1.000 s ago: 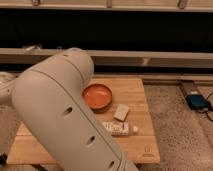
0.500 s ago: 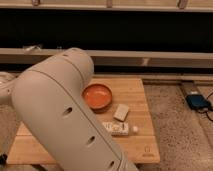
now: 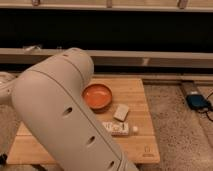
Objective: Wipe the white sponge on the table
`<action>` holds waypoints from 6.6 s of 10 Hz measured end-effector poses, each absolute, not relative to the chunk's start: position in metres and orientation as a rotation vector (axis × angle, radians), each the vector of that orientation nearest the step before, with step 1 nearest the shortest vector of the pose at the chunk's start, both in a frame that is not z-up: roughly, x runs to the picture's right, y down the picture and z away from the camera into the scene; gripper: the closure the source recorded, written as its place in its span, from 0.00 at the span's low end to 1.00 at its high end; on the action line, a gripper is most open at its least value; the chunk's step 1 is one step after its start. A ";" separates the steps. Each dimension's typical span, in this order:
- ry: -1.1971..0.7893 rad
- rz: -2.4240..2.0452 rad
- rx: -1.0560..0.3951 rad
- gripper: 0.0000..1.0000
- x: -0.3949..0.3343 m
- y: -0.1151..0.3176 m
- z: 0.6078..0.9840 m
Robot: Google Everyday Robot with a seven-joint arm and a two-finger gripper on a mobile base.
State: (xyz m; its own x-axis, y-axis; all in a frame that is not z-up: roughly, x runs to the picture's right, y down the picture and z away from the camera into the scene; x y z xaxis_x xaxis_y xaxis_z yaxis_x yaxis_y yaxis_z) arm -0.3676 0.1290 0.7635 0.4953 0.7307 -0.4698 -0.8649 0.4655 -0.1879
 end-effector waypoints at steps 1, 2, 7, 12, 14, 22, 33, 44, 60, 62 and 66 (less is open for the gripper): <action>0.347 1.004 -0.432 0.35 -0.368 0.129 0.763; 0.347 1.004 -0.432 0.35 -0.368 0.129 0.763; 0.319 0.986 -0.417 0.35 -0.370 0.127 0.747; 0.348 1.123 -0.376 0.35 -0.295 0.122 0.702; 0.378 1.197 -0.374 0.35 -0.250 0.125 0.701; 0.465 1.371 -0.409 0.35 -0.154 0.131 0.725; 0.477 1.659 -0.472 0.35 0.022 0.136 0.768; 0.514 1.754 -0.504 0.35 0.113 0.108 0.861; 0.607 1.686 -0.560 0.35 0.102 0.131 0.889; 0.617 1.674 -0.565 0.35 0.098 0.133 0.892; 0.653 1.680 -0.566 0.71 0.099 0.137 0.894</action>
